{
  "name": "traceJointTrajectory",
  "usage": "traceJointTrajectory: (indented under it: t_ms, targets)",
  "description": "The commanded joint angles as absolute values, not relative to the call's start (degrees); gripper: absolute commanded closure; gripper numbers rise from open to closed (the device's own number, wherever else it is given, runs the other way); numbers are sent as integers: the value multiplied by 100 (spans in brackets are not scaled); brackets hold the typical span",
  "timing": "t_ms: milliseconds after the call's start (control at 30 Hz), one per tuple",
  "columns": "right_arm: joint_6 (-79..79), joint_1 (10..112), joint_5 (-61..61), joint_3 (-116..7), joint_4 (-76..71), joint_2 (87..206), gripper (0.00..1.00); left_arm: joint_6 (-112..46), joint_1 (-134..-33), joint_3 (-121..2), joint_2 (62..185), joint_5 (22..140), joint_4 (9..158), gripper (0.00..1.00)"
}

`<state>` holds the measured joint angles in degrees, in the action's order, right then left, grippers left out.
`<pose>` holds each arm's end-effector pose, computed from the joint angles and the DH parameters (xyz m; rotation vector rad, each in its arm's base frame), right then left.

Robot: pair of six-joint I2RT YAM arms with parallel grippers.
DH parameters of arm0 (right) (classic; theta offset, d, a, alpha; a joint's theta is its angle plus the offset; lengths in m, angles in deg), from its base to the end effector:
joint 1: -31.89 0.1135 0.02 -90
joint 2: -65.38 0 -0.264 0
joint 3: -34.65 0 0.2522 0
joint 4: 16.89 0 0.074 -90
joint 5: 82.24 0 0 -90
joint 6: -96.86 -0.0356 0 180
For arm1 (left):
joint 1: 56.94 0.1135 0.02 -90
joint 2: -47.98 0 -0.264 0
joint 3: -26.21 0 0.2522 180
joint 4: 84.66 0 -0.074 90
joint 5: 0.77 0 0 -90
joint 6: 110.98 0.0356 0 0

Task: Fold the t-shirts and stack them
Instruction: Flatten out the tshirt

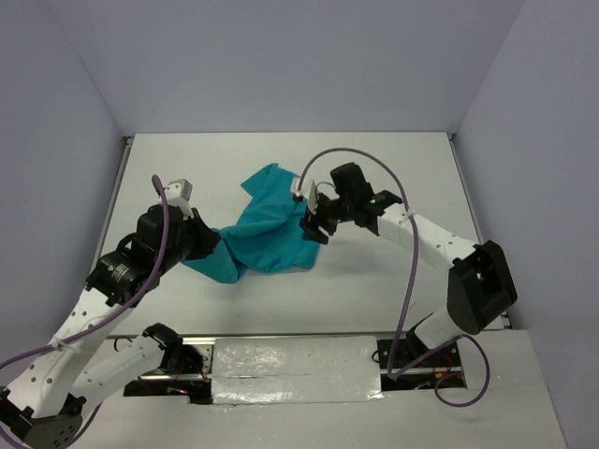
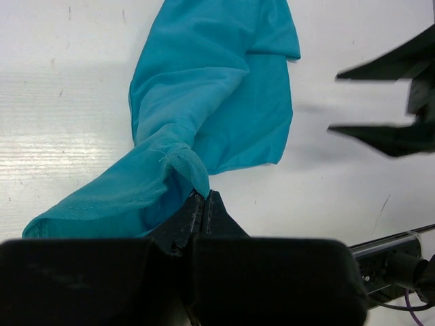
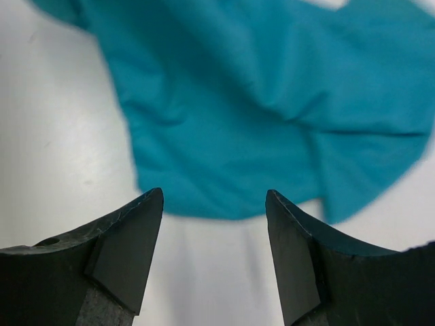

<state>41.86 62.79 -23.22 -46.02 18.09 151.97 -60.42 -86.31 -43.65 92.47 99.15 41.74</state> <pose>0.2773 0.1873 0.2826 -1.4358 1.7011 0.5756 0.1386 -0.0710 0.3550 -0.2930 2.0832 -0.5596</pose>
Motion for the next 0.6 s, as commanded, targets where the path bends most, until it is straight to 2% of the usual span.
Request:
traceJointTrajectory:
  t_ms: [0, 133, 333, 567]
  targets:
    - [4123, 6660, -2309, -3985, 1903, 15187, 31, -6132, -8595, -4336, 9157, 9890, 4352, 100]
    - [3501, 6985, -1362, -3641, 1402, 15327, 31, -6150, -8595, -4301, 9131, 9890, 4361, 100]
    - [3323, 7354, -587, -3650, 1200, 15723, 30, -6202, -8586, -4205, 9043, 9846, 4405, 100]
    - [2962, 7654, -392, -3799, 1216, 15995, 28, -6211, -8586, -4213, 9008, 9837, 4370, 100]
